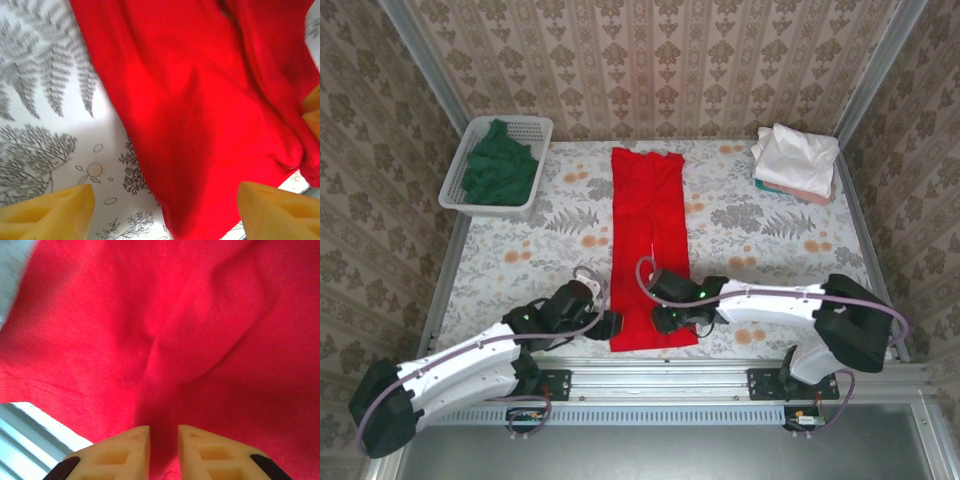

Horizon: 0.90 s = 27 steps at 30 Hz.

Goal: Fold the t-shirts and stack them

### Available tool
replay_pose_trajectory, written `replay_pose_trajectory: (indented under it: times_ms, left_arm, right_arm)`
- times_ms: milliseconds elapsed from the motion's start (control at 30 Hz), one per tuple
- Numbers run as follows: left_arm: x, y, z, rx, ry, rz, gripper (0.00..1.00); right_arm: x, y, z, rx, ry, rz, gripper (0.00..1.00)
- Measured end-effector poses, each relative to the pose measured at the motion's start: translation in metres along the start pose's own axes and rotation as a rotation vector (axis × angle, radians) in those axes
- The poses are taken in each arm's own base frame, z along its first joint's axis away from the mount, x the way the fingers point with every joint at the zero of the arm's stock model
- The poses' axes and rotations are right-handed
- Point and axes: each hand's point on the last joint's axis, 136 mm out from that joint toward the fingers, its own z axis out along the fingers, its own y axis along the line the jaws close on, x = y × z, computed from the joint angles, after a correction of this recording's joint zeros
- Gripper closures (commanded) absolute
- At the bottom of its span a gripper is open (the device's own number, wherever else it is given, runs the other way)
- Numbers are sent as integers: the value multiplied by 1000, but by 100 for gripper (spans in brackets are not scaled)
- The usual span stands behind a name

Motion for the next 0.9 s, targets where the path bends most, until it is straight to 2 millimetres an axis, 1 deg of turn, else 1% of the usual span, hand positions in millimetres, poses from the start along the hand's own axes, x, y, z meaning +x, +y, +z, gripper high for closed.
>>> replay_pose_trajectory:
  times_ms: [67, 133, 200, 267, 367, 433, 467, 533, 567, 600, 633, 700, 800, 900]
  left_arm:
    - [12, 3, 5, -5, 27, -18, 23]
    - [22, 7, 9, -13, 50, -35, 23]
    - [25, 9, 10, -15, 51, -51, 23]
    - [24, 8, 9, -11, 45, -69, 23]
    - [25, 7, 8, -3, 46, -86, 23]
    - [26, 5, 6, 9, 47, -92, 23]
    - [27, 3, 6, 17, 48, -95, 23]
    - [31, 3, 6, 28, 51, -106, 25]
    - [31, 3, 6, 32, 48, -112, 27]
    - [31, 3, 5, 36, 43, -118, 30]
    - [32, 3, 5, 42, 41, -127, 31]
    - [34, 3, 6, 51, 37, -137, 35]
    - [34, 3, 7, 63, 25, -155, 37]
    - [34, 4, 7, 63, 24, -164, 37]
  right_arm:
    - [8, 2, 10, 9, 25, -9, 76]
    - [16, 3, 19, 15, 44, -14, 72]
    - [16, 6, 21, 8, 45, -22, 68]
    - [15, 11, 21, -2, 44, -31, 60]
    - [16, 14, 16, 1, 41, -56, 45]
    - [15, 9, 4, 14, 19, -57, 33]
    - [12, 9, -6, 8, -13, -50, 31]
    - [8, 0, -31, -2, -86, -21, 28]
    - [7, -5, -41, -6, -118, 3, 26]
    - [8, -12, -49, -6, -143, 32, 26]
    - [10, -18, -53, -5, -156, 58, 26]
    - [22, -31, -50, 12, -147, 106, 26]
    - [46, -48, -33, 59, -85, 157, 29]
    - [59, -58, -23, 97, -41, 198, 31]
